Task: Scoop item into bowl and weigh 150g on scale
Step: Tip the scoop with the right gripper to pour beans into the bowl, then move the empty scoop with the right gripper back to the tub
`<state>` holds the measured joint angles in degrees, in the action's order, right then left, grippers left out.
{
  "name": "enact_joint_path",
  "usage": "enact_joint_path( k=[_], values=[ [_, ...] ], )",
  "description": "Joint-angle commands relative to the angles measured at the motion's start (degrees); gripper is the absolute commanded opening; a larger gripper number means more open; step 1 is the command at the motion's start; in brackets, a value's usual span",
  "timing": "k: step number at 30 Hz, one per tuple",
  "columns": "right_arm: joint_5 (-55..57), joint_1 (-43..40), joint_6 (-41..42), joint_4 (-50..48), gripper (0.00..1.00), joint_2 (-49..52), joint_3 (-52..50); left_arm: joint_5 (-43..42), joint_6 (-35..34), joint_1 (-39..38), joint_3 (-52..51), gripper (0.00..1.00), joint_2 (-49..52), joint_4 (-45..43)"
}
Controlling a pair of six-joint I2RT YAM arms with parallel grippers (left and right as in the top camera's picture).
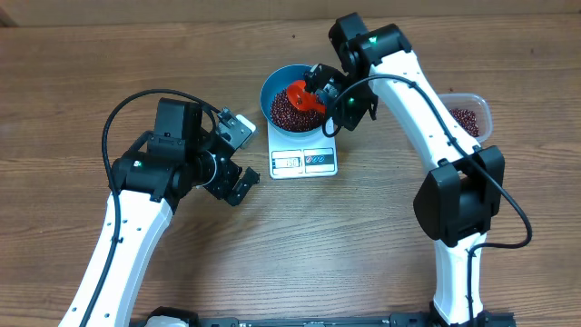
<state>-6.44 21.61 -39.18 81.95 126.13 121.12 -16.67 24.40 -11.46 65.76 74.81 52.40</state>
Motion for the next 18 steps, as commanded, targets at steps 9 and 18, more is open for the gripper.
enact_joint_path(
  k=[9, 18],
  values=[
    [-12.96, -3.91, 0.11, -0.13, 0.04, -7.85, 2.03, 0.37, 0.46, 0.42, 0.17, 1.00, 0.13, 0.11],
    [-26.14, -10.40, 0.31, 1.79, 0.04, -11.32, 2.03, 0.37, 0.46, 0.42, 0.17, 1.00, 0.13, 0.09]
  ],
)
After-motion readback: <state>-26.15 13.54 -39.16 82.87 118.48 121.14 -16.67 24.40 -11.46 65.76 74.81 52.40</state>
